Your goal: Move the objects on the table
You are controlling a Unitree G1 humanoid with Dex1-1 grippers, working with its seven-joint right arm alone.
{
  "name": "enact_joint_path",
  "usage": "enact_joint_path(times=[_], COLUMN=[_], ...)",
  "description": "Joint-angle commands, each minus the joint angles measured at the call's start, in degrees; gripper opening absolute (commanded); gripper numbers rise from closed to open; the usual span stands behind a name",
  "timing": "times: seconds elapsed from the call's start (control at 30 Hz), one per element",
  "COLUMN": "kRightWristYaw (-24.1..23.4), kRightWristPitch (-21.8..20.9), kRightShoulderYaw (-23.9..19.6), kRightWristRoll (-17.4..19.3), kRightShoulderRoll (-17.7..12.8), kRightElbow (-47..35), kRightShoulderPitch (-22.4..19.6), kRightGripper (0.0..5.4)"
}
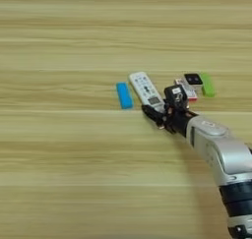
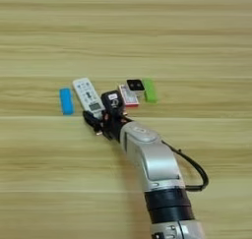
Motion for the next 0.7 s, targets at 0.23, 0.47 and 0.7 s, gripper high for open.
enact_joint_path(times=[0.23, 0.47, 0.7], kRightWristYaw=[-1.0, -1.9, -4.0], kRightWristPitch=[-5.9, -8.3, -11.0], kRightShoulderYaw=[-3.7, -6.0, -8.3], kRightWristRoll=[1.9, 2.7, 2.8], kRightShoulderRoll=[0.5, 0.5, 0.4], kRightElbow=[-3.5, -4.2, -4.5], kRightShoulderPitch=[-3.3, -3.7, -4.0], kRightGripper=[2.92, 2.92, 2.92])
